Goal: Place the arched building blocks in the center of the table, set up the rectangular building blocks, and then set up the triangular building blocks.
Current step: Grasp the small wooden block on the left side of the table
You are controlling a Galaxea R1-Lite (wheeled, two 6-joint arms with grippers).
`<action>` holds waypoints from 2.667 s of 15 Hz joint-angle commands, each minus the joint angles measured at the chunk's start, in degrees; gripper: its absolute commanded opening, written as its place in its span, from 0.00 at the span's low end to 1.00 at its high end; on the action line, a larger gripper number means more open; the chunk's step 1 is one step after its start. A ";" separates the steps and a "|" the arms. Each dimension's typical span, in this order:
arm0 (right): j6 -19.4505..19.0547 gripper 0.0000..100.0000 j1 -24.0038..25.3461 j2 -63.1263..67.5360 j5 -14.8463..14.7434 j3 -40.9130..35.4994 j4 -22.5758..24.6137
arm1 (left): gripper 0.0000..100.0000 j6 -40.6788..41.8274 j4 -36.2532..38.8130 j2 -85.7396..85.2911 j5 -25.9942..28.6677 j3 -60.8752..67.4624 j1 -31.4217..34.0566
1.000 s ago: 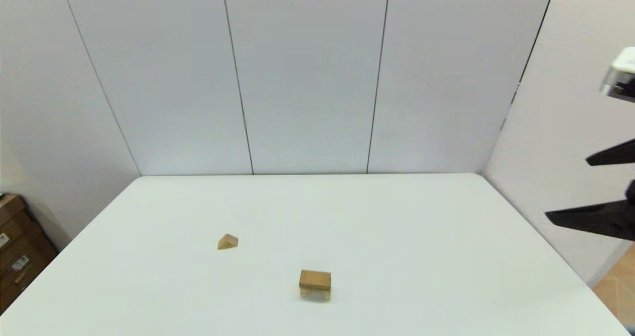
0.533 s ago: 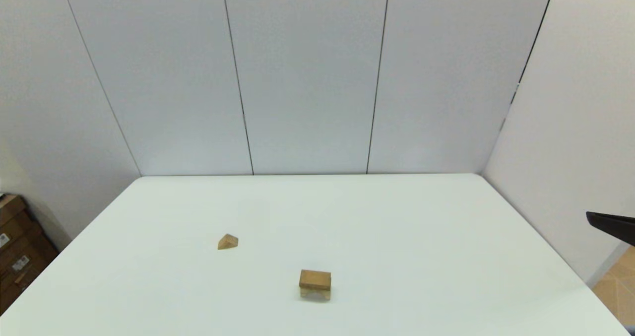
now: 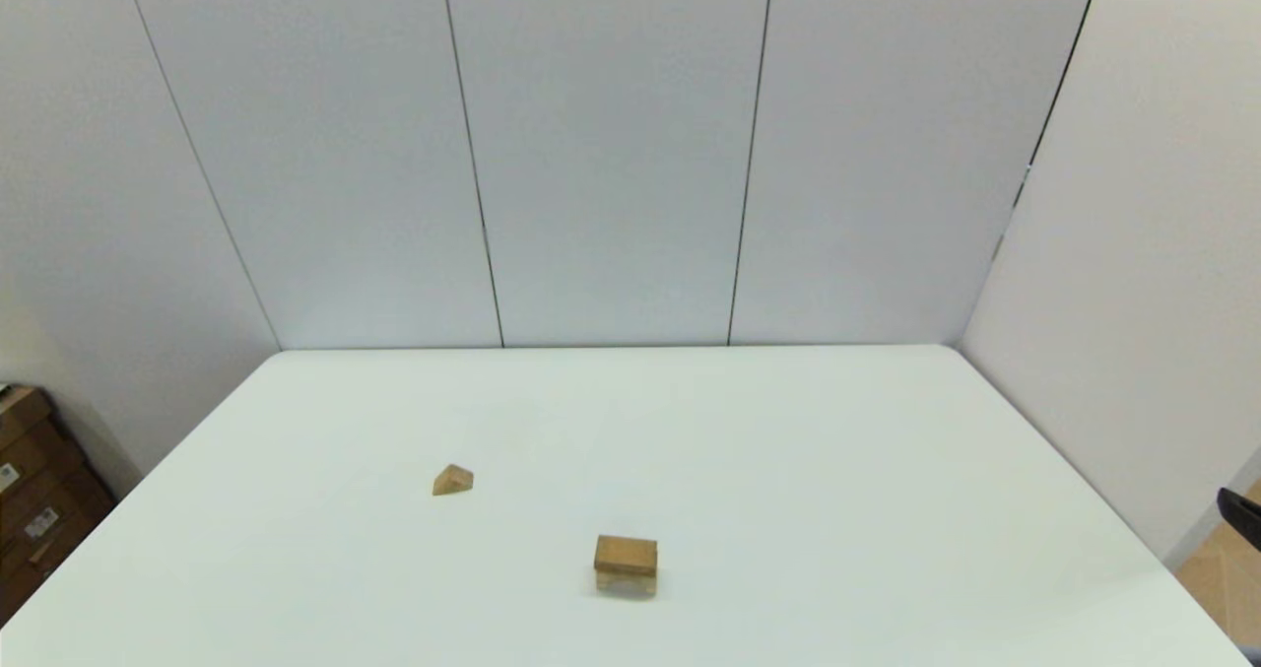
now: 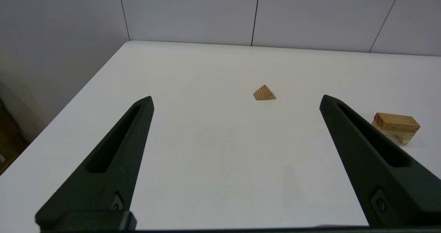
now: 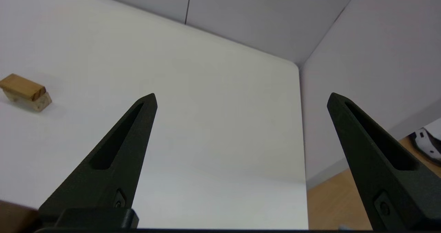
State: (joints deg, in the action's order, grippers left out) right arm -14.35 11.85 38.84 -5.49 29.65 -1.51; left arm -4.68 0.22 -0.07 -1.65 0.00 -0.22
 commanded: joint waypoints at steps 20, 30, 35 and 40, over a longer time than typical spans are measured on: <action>5.56 1.00 -0.42 -22.76 0.12 -22.35 13.64 | 1.00 -0.06 0.04 0.07 -0.11 0.00 0.04; 5.47 1.00 -10.79 -22.76 5.93 -22.97 13.03 | 1.00 -0.06 0.04 0.07 -0.02 0.00 0.04; 5.12 1.00 -14.93 -23.72 13.40 -24.99 11.62 | 1.00 -0.15 0.04 0.07 -0.11 0.00 0.04; 5.56 1.00 -14.40 -23.90 13.22 -26.57 12.32 | 1.00 -0.06 0.04 0.07 -0.11 0.00 0.04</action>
State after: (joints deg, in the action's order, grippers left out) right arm -8.73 -2.67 14.82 7.68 3.24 10.63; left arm -4.74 0.24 -0.07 -1.65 0.00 -0.21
